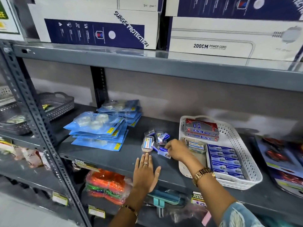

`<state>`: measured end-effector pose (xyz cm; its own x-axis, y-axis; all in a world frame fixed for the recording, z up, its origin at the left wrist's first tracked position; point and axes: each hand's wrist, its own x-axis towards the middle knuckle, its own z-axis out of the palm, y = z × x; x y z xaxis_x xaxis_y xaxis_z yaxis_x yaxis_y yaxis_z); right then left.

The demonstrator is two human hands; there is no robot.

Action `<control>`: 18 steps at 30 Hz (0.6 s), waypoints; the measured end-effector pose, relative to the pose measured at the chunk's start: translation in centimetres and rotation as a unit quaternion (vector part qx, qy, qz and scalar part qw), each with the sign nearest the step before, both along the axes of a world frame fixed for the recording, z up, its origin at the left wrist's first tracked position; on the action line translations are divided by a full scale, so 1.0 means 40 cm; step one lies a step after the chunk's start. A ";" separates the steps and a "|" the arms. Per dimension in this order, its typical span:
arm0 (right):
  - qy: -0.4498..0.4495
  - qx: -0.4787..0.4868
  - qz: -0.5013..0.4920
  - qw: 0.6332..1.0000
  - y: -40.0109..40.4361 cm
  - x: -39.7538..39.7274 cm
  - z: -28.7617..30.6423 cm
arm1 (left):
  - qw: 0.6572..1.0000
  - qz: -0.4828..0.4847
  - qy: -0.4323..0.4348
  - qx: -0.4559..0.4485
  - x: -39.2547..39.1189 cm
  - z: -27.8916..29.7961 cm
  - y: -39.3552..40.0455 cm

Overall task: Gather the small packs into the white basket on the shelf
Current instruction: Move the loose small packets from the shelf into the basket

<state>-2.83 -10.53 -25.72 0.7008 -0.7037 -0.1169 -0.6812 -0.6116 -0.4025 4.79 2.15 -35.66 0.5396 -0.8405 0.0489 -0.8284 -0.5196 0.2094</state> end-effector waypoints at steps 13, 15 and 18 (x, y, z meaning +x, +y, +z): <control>-0.136 0.081 -0.161 0.974 -0.155 -0.286 0.116 | 0.998 -0.047 0.004 0.030 -0.117 -0.003 -0.025; -0.095 0.078 -0.185 0.975 -0.175 -0.345 0.103 | 0.998 -0.047 0.003 0.040 -0.120 0.000 -0.028; -0.035 0.077 -0.204 0.975 -0.185 -0.403 0.075 | 0.998 -0.052 0.004 0.041 -0.121 0.004 -0.028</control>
<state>-18.93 -17.95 -22.72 0.3757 -0.9038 -0.2051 -0.8228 -0.2235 -0.5226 -0.07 1.04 -35.52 0.4486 -0.8933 -0.0268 -0.8774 -0.4459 0.1769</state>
